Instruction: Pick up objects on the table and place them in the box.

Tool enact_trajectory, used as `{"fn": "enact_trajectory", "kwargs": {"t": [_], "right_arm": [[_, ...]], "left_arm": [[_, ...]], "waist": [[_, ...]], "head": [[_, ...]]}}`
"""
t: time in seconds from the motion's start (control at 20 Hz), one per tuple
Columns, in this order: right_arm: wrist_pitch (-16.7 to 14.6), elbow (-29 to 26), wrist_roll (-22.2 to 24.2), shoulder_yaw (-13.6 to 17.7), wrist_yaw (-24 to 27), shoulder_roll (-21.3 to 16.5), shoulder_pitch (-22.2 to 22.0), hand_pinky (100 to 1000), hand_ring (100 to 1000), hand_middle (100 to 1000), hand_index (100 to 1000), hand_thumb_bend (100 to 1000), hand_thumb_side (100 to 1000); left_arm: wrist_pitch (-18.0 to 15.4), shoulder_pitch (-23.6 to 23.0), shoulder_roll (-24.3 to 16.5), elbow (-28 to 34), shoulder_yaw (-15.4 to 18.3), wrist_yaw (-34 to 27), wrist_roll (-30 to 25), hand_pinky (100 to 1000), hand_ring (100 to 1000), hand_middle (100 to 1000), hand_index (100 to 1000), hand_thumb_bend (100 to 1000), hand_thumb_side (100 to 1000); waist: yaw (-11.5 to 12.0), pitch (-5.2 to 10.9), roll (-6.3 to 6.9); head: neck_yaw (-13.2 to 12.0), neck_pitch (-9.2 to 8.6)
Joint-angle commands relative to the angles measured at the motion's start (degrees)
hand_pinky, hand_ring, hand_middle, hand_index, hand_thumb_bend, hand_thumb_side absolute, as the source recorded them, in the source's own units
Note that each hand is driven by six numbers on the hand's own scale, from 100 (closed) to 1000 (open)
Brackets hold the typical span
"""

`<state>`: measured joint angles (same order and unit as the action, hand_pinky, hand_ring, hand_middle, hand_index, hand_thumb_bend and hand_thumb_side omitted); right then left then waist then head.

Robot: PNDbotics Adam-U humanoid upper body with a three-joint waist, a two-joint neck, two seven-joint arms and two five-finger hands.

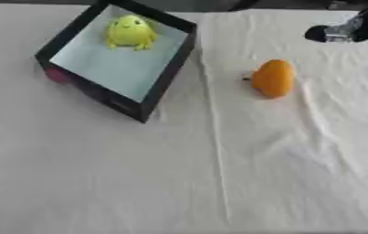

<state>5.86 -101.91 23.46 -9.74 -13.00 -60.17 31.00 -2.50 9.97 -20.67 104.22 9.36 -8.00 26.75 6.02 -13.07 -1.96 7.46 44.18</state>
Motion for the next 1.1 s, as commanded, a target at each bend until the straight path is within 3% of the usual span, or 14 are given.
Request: {"fn": "enact_trajectory", "kwargs": {"t": [0.05,1.1], "right_arm": [[-0.1,-1.0,1.2,-0.2,0.6,-2.5,0.3,855,843,820,898,516,476],[-2.3,7.0,5.7,-7.0,-7.5,2.5,2.6,858,845,822,904,528,504]], "left_arm": [[0.0,0.3,-1.6,0.6,0.3,0.1,-0.3,805,602,786,789,462,640],[0.1,0.5,-1.2,0.6,0.0,0.0,-0.7,804,597,784,785,466,637]], "waist": [[0.1,1.16,0.1],[1.0,0.95,0.49]], "head": [[0.2,-0.06],[0.9,-0.06]]}}
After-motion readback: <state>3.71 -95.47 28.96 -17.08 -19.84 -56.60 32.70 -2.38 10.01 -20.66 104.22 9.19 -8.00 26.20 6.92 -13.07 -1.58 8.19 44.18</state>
